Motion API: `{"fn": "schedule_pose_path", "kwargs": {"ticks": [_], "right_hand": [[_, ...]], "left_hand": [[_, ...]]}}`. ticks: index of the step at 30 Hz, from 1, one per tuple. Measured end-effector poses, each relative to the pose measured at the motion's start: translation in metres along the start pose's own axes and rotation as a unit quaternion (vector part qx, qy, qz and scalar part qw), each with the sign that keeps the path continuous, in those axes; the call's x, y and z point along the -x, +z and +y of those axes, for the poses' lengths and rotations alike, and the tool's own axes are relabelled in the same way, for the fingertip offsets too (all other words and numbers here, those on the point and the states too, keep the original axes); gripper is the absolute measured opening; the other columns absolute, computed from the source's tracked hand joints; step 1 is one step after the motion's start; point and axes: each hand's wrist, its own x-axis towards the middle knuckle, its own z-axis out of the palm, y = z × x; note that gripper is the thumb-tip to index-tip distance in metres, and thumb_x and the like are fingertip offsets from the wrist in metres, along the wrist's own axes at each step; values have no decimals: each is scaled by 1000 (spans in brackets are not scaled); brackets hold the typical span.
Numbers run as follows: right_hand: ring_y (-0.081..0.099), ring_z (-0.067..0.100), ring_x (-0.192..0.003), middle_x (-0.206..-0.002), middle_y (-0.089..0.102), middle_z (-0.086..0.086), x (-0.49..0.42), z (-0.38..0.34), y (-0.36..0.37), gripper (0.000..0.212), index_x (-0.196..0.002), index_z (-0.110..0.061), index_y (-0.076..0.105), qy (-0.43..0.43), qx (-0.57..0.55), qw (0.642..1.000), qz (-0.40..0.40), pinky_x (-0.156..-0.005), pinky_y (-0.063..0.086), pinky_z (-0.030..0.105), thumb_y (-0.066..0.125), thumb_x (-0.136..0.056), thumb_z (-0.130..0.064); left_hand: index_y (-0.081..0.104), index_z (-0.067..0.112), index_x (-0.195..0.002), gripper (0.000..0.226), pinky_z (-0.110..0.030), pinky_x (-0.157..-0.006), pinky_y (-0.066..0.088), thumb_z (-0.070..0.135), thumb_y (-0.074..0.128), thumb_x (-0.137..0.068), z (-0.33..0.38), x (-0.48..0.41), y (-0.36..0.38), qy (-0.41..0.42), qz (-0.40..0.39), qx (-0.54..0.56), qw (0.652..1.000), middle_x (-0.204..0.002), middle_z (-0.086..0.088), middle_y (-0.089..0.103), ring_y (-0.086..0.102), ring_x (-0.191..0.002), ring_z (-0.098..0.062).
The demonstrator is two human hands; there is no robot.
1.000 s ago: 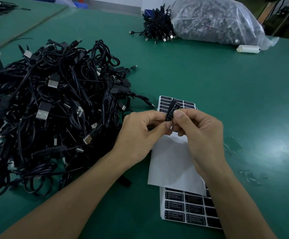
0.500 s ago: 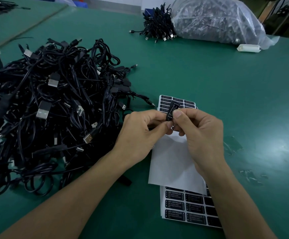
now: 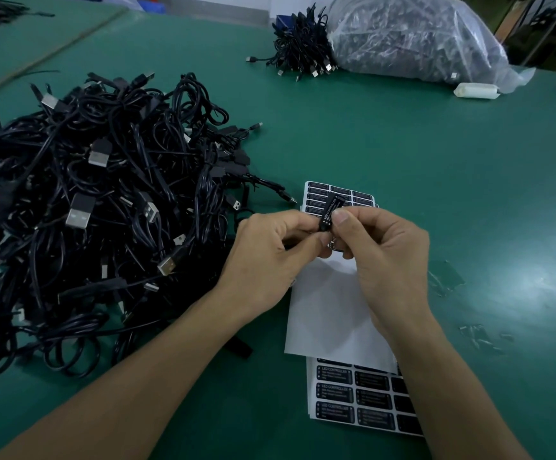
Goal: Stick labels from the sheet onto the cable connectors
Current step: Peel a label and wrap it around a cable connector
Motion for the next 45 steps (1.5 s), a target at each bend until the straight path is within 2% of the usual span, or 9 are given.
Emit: {"fn": "schedule_pose_path", "kwargs": {"ticks": [2, 6, 12, 19, 25, 31, 34, 39, 45], "right_hand": [[61, 2, -56, -62, 70, -6, 0, 0, 0, 13, -80, -12, 74, -3, 7, 1000, 5, -57, 48, 13, 69, -92, -8], [62, 4, -57, -63, 70, -5, 1, 1, 0, 13, -80, -12, 74, -6, 15, 1000, 12, -57, 48, 14, 70, -92, -9], [65, 9, -61, -67, 73, 0, 2, 2, 1, 11, -81, -12, 76, -7, 33, 999, 18, -61, 52, 18, 71, -91, -11], [67, 0, -62, -69, 73, -12, 2, 0, 2, 14, -80, -19, 74, -19, 46, 999, 13, -60, 51, 13, 71, -90, -9], [65, -6, -58, -66, 72, -15, 6, -2, 7, 14, -79, -16, 74, -38, 45, 998, 27, -57, 49, 7, 73, -87, -4], [66, -5, -59, -68, 73, -15, 9, -3, 10, 17, -77, -22, 74, -62, 63, 995, 49, -58, 49, 7, 75, -85, -7], [65, -6, -57, -65, 72, -15, 9, -3, 11, 16, -76, -20, 75, -55, 57, 996, 52, -57, 48, 7, 75, -85, -6], [65, -5, -56, -64, 72, -13, 7, -3, 9, 16, -75, -17, 75, -44, 45, 997, 47, -56, 48, 8, 74, -85, -4], [64, -5, -56, -65, 72, -14, 8, -3, 9, 19, -76, -20, 74, -70, 47, 996, 43, -57, 48, 8, 74, -85, -4]], "left_hand": [[77, 17, -100, 9, -47, -73, 62, 17, 71, -93, 0, 0, 0, 1, 0, 0, 1000, -83, 3, 78, 75, -81, -13], [77, 17, -99, 9, -32, -77, 60, 16, 72, -92, 2, 1, 0, 5, -1, 1, 1000, -83, 4, 78, 75, -81, -9], [78, 17, -98, 8, -24, -77, 59, 15, 72, -93, 4, 1, 1, 29, -3, -10, 1000, -84, 7, 78, 75, -81, -8], [79, 18, -92, 15, -16, -67, 53, 15, 65, -95, 8, 1, 3, 17, 32, 6, 999, -76, 13, 75, 71, -72, -2], [79, 26, -80, 18, -35, -65, 61, 16, 69, -92, 9, 2, 6, -6, 67, 6, 998, -71, 6, 75, 72, -68, -13], [78, 21, -81, 21, -18, -61, 54, 6, 68, -92, 11, 1, 6, -24, 75, 46, 996, -69, 4, 75, 69, -63, -5], [78, 20, -82, 20, -22, -63, 57, 6, 67, -92, 12, 1, 7, -24, 77, 48, 996, -71, 1, 76, 71, -66, -9], [77, 22, -77, 24, -18, -59, 53, 5, 68, -91, 13, 1, 7, -25, 80, 53, 995, -65, 5, 73, 66, -59, -4], [78, 25, -77, 22, -24, -61, 57, 11, 69, -91, 13, 1, 7, -36, 82, 45, 995, -69, 2, 76, 68, -63, -12]]}}
